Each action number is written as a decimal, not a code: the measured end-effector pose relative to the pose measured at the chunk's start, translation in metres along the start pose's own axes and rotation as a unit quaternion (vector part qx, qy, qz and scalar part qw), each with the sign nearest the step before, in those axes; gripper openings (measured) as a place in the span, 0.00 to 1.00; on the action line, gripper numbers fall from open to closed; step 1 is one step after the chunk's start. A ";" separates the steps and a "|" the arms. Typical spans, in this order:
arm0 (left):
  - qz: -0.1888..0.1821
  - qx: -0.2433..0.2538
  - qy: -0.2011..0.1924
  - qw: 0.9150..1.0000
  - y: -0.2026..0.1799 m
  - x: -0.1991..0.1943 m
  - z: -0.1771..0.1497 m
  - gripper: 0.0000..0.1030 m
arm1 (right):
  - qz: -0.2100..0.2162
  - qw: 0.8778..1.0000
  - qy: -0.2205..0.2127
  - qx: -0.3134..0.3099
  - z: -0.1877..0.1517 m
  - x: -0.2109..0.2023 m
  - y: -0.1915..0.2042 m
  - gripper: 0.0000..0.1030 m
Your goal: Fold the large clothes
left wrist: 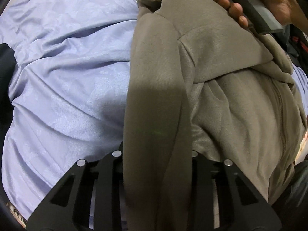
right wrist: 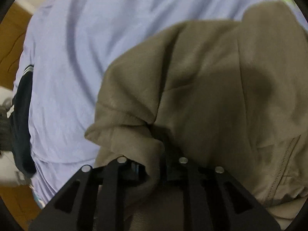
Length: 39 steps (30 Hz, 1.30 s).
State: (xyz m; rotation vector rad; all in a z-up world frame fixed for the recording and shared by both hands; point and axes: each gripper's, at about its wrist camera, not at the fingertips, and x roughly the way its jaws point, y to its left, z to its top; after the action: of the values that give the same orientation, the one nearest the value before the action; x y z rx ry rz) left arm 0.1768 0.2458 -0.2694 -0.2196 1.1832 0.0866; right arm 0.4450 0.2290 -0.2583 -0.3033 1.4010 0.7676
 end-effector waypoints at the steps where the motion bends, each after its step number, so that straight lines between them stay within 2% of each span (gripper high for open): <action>1: -0.002 0.000 0.000 1.000 0.001 0.000 0.001 0.30 | -0.009 1.000 -0.002 -0.012 0.000 -0.008 0.005 0.36; 2: -0.003 0.000 0.000 1.000 0.001 -0.001 0.002 0.30 | -0.016 1.000 -0.008 -0.023 0.002 -0.023 0.008 0.46; 3: -0.004 0.002 -0.001 1.000 0.002 -0.003 0.008 0.29 | -0.015 0.999 -0.020 -0.027 0.002 -0.039 0.009 0.50; 8: -0.008 0.014 -0.034 0.999 -0.004 -0.023 0.018 0.29 | -0.008 0.996 -0.064 -0.057 -0.015 -0.111 0.010 0.51; 11: -0.001 0.023 -0.059 0.998 -0.013 -0.039 0.022 0.29 | 0.004 0.994 -0.089 -0.060 -0.040 -0.140 -0.002 0.51; 13: 0.004 0.018 -0.069 0.997 -0.018 -0.044 0.024 0.29 | 0.011 0.994 -0.089 -0.056 -0.057 -0.144 -0.010 0.37; 15: 0.013 -0.002 -0.079 0.997 -0.020 -0.049 0.022 0.31 | -0.006 0.994 -0.088 -0.060 -0.074 -0.137 -0.011 0.02; 16: 0.015 -0.014 -0.085 0.996 -0.020 -0.051 0.023 0.31 | -0.012 0.994 -0.081 -0.066 -0.085 -0.130 -0.013 0.00; 18: 0.005 -0.026 -0.096 0.995 -0.023 -0.055 0.023 0.31 | -0.001 0.996 -0.062 -0.064 -0.101 -0.113 -0.021 0.00; 21: 0.015 0.000 -0.109 0.994 -0.047 -0.057 0.029 0.31 | -0.004 0.998 -0.060 -0.034 -0.114 -0.086 -0.030 0.00; 23: 0.023 0.010 -0.114 0.993 -0.057 -0.055 0.031 0.32 | -0.005 0.998 -0.069 0.002 -0.112 -0.070 -0.044 0.00; 26: 0.019 0.000 -0.115 0.993 -0.053 -0.055 0.029 0.31 | 0.003 0.995 -0.075 0.061 -0.101 -0.042 -0.064 0.00; 31: 0.003 0.016 -0.147 0.989 -0.060 -0.063 0.035 0.31 | 0.004 0.993 -0.071 0.092 -0.087 -0.011 -0.070 0.00; 34: -0.004 0.035 -0.155 0.987 -0.071 -0.062 0.040 0.31 | -0.003 0.995 -0.067 0.070 -0.084 -0.022 -0.064 0.00; 37: -0.013 0.031 -0.151 0.988 -0.078 -0.063 0.049 0.35 | 0.028 0.995 -0.081 0.041 -0.095 -0.065 -0.058 0.02; 39: 0.020 0.029 -0.140 0.990 -0.080 -0.066 0.056 0.39 | 0.042 0.993 -0.105 0.035 -0.110 -0.098 -0.064 0.08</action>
State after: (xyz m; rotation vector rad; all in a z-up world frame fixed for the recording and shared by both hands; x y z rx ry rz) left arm 0.2169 0.1831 -0.1787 -0.1273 0.9101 0.1147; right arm 0.4033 0.0850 -0.2008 -0.1054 1.2444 0.7930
